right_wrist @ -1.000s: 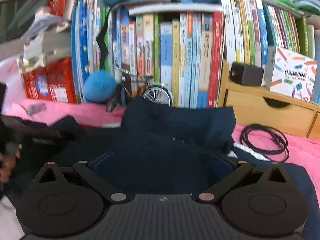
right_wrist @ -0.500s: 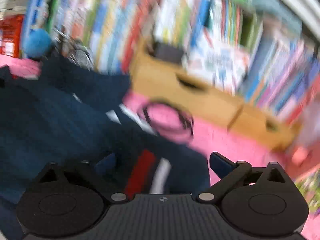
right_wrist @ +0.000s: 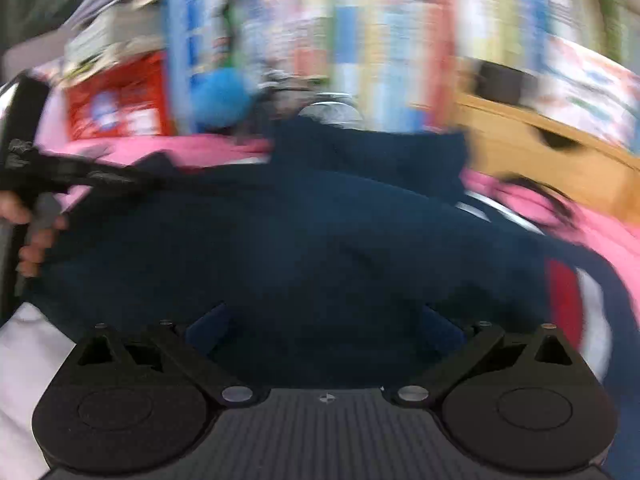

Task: Fold clothes
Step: 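Pull both tools back above the jacket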

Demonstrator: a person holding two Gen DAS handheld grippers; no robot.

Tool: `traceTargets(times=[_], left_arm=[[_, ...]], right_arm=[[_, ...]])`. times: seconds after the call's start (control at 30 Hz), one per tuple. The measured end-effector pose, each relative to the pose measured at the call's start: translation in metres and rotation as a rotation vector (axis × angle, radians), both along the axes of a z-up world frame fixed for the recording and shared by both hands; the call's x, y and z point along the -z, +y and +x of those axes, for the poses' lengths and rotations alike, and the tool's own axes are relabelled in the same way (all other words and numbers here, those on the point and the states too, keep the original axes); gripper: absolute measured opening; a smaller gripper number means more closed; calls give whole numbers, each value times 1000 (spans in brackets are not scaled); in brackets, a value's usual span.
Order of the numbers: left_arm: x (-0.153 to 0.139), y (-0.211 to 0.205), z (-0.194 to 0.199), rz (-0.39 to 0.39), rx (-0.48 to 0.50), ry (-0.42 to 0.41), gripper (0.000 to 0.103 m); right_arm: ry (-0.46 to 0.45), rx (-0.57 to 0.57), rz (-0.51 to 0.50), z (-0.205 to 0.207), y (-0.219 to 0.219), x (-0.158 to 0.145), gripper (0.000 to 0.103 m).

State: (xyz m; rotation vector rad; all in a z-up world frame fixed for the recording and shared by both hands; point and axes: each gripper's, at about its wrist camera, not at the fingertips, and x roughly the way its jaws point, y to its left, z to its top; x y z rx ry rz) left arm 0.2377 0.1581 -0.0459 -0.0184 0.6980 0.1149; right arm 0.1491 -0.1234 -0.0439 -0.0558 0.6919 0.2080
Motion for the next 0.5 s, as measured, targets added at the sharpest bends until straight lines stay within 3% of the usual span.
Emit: traceTargets(times=[0.03,0.07,0.1,0.17,0.23,0.27,0.4,0.5], left_arm=[[0,-1,0,5,-2,0,96],[0,-1,0,8,-6,-1,96],[-1,-2,0,11,-11,-3,96],[-5,-4,-10,45,-57,-47,90],[-20,-11,-42,105,-120,-149,84],[-28,-15,-58,97,-107,-170,84],[-56,-34,-144,-30,145,-191,86],[-50,-61,-203,3,287,-182,88]], right_arm=[[-7,20,8,-5,-11,-1,88],[-14,41,16,-10,-23,-1,70],[-28,61,8,-16,-28,-4,64],[-75,100,-53,-34,-22,-14,67],[-158,92,-55,-61,-16,-29,82],[-205,74,-38,-77,-14,-37,89],[-194,-5,42,-124,-4,-54,90],[-148,-82,94,-159,7,-55,91]])
